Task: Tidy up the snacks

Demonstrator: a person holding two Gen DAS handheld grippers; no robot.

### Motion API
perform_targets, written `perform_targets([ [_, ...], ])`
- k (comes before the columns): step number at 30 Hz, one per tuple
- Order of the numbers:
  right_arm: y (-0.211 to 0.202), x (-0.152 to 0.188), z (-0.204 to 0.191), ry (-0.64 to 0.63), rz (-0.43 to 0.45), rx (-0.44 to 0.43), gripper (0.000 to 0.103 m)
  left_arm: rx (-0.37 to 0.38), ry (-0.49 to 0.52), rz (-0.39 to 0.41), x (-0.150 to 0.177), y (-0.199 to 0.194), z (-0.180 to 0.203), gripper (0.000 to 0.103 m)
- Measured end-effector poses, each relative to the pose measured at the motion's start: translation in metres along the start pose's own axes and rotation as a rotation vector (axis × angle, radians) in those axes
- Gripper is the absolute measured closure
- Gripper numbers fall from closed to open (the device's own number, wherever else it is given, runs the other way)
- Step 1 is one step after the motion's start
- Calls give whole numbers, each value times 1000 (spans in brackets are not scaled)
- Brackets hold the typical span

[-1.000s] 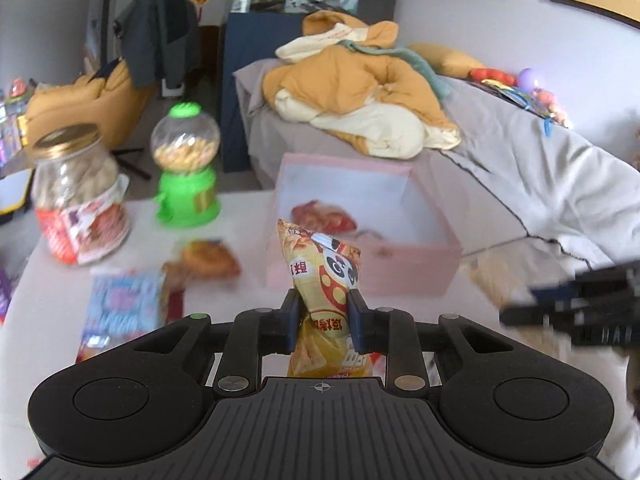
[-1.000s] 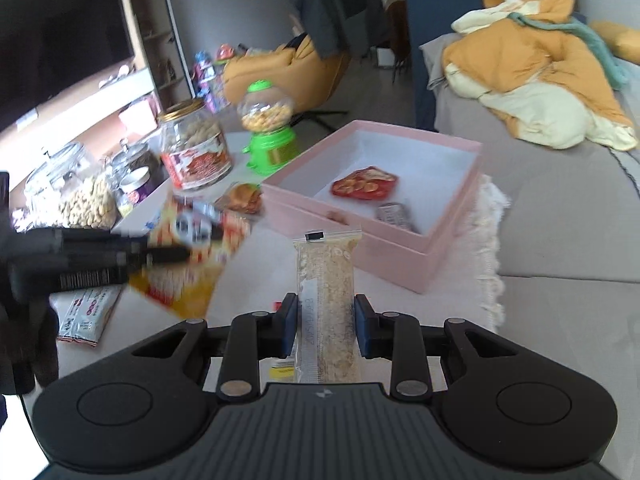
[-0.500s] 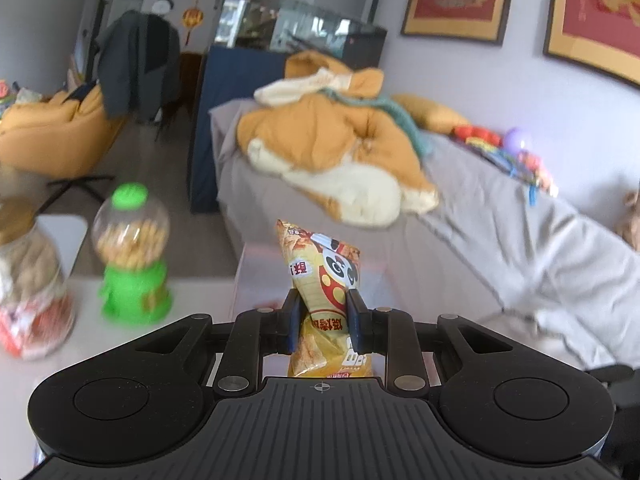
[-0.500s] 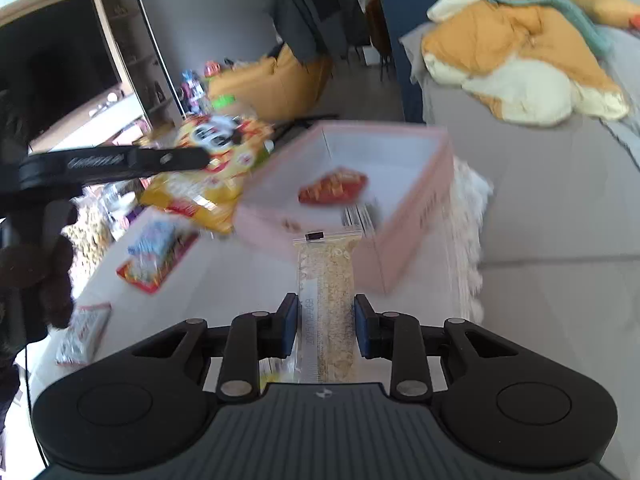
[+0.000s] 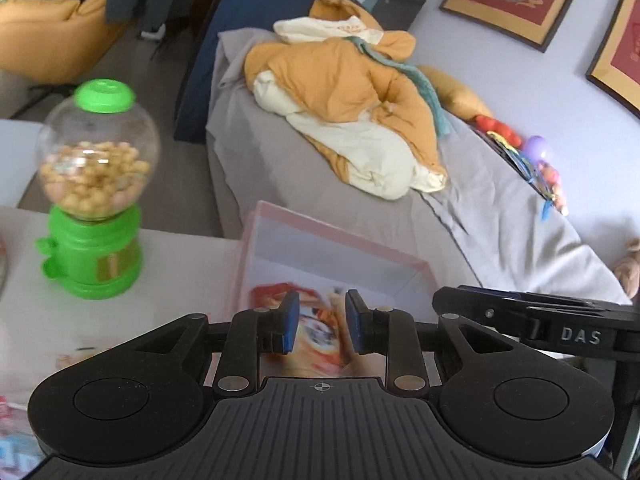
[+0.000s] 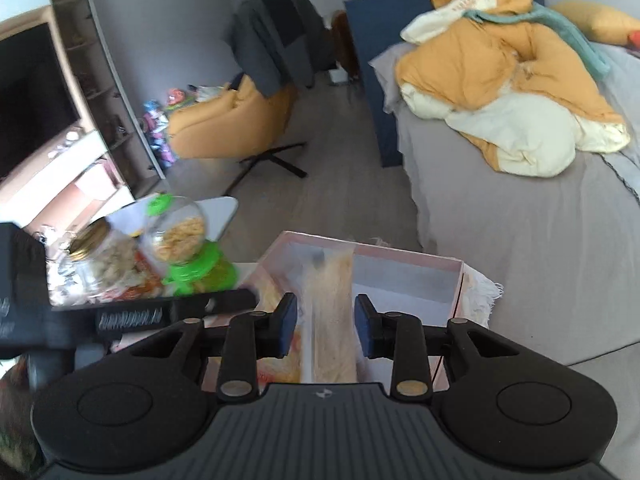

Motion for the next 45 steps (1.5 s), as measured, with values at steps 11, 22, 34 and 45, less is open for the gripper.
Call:
perform_targets([
  [11, 4, 53, -22, -66, -61, 23, 47, -201, 81, -3, 66, -127, -83, 74],
  [22, -15, 120, -89, -222, -57, 8, 24, -566, -155, 44, 177, -242, -158, 74],
  [34, -23, 171, -78, -190, -160, 34, 22, -343, -215, 0, 192, -202, -122, 69],
  [45, -30, 193, -77, -89, -205, -135, 23, -174, -102, -57, 179, -133, -45, 68],
])
Point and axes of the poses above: each gripper's, at about its wrist camera, not at the fingertips, and y roughly the way its jaws point, z to its right, x to its underside, the point moved 2 cm from there along y, roughly the way its jaws point, and after that the axes turned 12 degrees about -x, right-handed, at the moved point
